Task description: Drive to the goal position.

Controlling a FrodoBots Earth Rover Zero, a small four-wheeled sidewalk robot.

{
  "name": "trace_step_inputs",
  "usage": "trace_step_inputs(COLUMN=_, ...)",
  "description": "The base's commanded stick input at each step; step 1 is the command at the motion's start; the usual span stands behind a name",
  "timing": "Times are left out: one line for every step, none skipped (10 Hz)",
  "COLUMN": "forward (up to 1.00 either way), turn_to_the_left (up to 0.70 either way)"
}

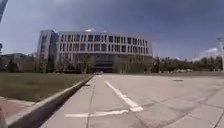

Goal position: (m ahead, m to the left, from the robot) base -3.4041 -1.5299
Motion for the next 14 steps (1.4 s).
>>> trace_step_inputs(forward=0.7, turn_to_the_left=0.04)
trace_step_inputs(forward=0.7, turn_to_the_left=0.04)
trace_step_inputs(forward=0.7, turn_to_the_left=0.04)
trace_step_inputs(forward=0.7, turn_to_the_left=0.04)
trace_step_inputs(forward=0.7, turn_to_the_left=0.04)
trace_step_inputs(forward=0.7, turn_to_the_left=0.04)
trace_step_inputs(forward=0.7, turn_to_the_left=0.04)
trace_step_inputs(forward=0.7, turn_to_the_left=0.04)
trace_step_inputs(forward=0.7, turn_to_the_left=0.04)
trace_step_inputs(forward=0.7, turn_to_the_left=0.04)
trace_step_inputs(forward=0.7, turn_to_the_left=0.04)
trace_step_inputs(forward=0.7, turn_to_the_left=0.04)
trace_step_inputs(forward=0.7, turn_to_the_left=0.04)
trace_step_inputs(forward=0.7, turn_to_the_left=0.04)
